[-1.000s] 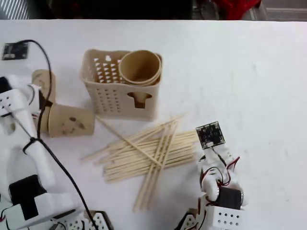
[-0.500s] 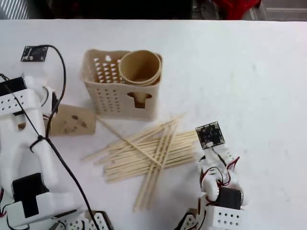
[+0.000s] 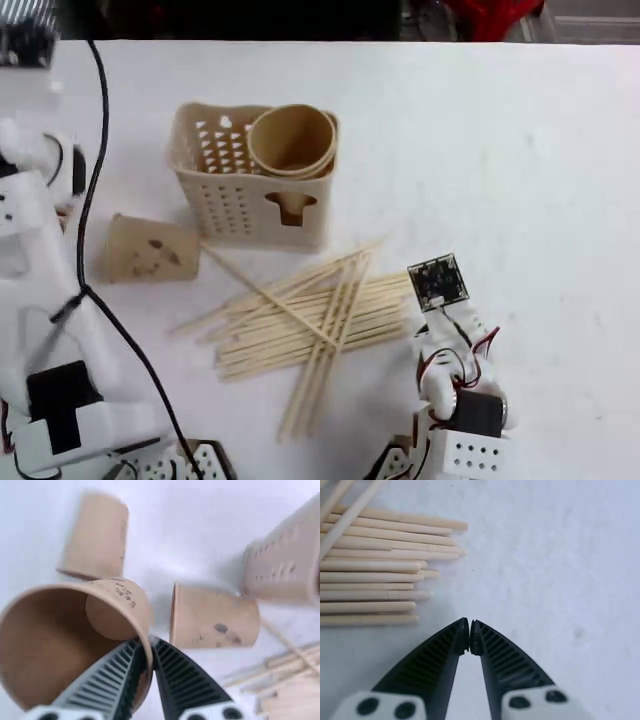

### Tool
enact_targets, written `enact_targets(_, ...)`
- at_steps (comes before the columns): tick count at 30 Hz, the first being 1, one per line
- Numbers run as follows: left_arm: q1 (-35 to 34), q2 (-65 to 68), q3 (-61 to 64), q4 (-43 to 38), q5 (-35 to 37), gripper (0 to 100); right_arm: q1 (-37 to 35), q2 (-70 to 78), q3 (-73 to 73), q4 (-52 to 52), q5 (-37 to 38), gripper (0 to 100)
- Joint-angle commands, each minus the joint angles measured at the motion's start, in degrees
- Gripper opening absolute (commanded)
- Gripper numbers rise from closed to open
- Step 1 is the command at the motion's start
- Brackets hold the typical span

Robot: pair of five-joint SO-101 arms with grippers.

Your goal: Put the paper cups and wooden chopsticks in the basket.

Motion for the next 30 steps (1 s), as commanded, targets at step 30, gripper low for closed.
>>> enact_targets(30,48.3,6.5,-17.6,-1.2,6.2,3,-3.0,-0.3,0.8,-1.4,0.4,2.5)
